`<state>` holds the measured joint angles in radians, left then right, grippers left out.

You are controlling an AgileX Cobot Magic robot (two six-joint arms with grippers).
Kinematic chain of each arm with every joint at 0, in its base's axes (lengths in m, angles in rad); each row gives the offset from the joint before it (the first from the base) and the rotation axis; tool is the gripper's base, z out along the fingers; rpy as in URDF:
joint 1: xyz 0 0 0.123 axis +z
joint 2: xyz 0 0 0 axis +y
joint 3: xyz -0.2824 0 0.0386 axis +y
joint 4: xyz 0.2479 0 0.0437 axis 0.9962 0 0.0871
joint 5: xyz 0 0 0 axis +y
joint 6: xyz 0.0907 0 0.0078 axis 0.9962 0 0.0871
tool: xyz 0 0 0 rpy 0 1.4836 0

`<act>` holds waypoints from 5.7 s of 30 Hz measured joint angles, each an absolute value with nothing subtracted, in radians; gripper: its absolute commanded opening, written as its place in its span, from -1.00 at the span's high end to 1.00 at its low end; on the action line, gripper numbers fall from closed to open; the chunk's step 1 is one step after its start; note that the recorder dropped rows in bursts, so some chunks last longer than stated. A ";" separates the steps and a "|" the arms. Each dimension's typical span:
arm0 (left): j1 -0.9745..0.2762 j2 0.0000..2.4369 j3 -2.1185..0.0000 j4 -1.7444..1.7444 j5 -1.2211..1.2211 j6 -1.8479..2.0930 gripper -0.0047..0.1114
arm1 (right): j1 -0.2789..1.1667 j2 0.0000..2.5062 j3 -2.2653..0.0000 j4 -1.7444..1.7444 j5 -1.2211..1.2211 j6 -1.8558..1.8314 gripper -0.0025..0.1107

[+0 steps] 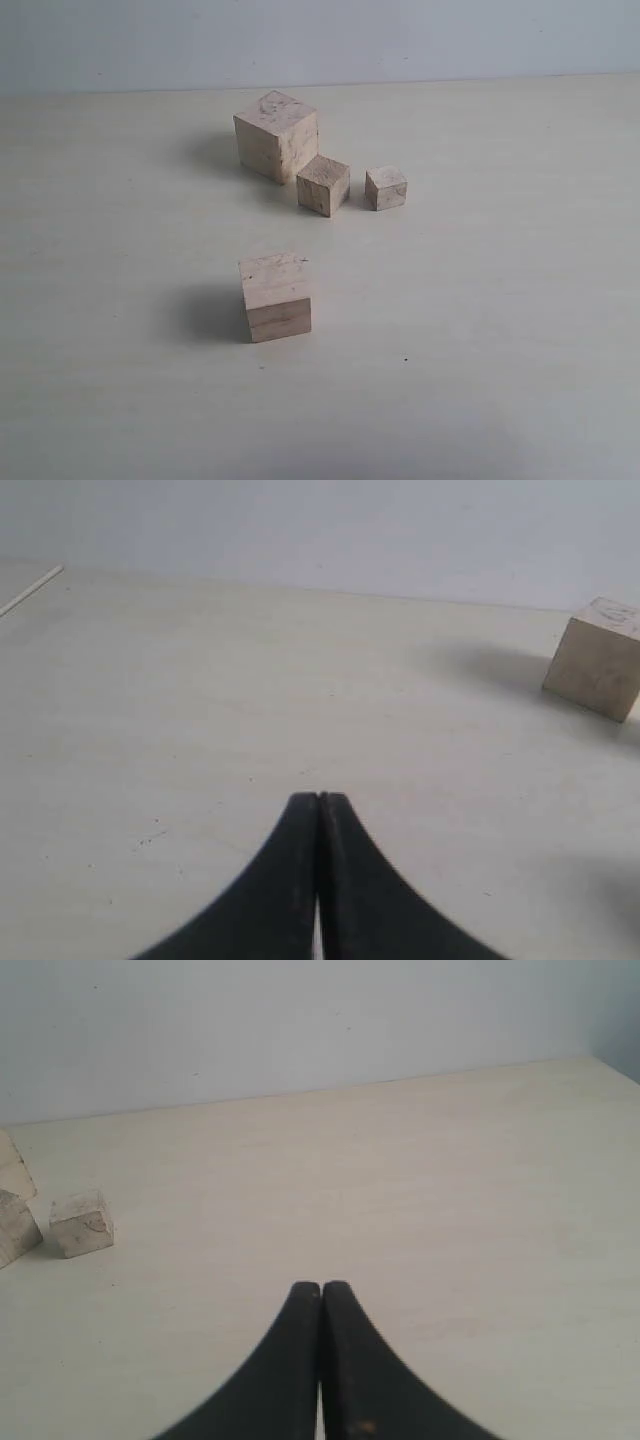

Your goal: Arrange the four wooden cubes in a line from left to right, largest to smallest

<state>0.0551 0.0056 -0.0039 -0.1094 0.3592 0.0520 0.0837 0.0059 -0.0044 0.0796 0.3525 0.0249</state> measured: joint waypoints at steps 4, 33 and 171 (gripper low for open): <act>0.055 0.006 -0.004 -0.109 0.359 0.052 0.92 | 0.084 0.006 -0.004 0.080 0.352 0.025 0.96; 0.055 0.006 -0.004 -0.109 0.359 0.052 0.92 | 0.084 0.006 -0.004 0.080 -0.011 0.025 0.96; 0.055 0.006 -0.004 -0.109 0.367 0.052 0.92 | 0.536 2.319 -1.896 1.190 0.843 -1.444 0.96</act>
<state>0.0551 0.0056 -0.0039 -0.1094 0.3667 0.0520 0.5355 2.3191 -1.8955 1.1903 0.8426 -1.4442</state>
